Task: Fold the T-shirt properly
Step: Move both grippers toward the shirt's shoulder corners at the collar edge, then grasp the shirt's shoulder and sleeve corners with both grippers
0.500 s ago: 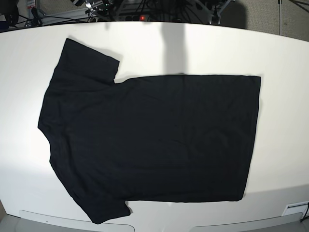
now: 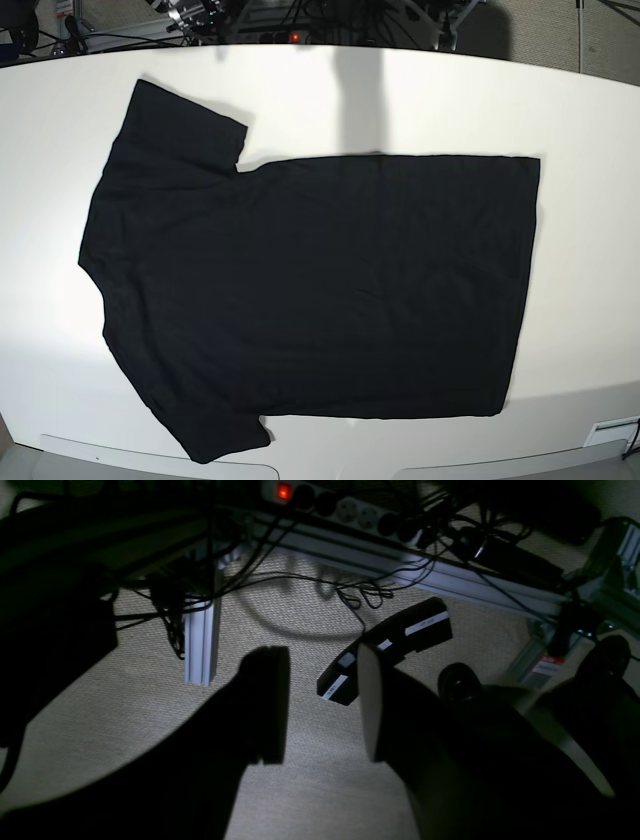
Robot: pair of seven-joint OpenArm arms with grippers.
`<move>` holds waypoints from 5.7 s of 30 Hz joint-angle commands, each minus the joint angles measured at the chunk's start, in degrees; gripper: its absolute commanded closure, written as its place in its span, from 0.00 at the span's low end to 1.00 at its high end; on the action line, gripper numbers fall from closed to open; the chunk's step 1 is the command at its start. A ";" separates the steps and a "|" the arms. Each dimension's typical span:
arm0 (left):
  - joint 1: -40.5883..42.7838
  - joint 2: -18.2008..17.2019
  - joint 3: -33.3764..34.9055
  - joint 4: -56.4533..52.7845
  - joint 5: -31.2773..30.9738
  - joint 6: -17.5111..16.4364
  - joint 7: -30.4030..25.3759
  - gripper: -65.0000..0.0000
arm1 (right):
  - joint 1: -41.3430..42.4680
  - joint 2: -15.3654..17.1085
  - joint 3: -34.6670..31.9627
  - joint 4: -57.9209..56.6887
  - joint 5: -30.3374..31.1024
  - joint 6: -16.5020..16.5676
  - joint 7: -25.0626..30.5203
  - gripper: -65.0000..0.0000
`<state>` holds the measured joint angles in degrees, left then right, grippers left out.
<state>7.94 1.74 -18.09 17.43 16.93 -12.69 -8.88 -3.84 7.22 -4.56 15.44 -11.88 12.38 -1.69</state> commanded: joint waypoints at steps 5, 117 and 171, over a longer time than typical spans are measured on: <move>0.48 0.00 0.07 0.31 -0.07 -0.57 -0.68 0.67 | -0.63 0.37 0.02 0.35 0.50 0.70 0.33 0.63; 1.42 -33.99 27.76 62.58 26.12 -27.31 5.79 0.92 | -51.08 24.70 28.85 102.90 30.97 19.50 -23.23 0.63; 1.53 -32.70 30.58 62.58 9.38 -26.29 19.58 1.00 | -22.53 45.94 -3.10 78.64 -13.46 15.78 -12.04 0.43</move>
<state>8.56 -30.63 12.01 80.79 25.17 -35.77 6.61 -26.68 52.05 -8.08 93.82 -25.28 28.49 -13.63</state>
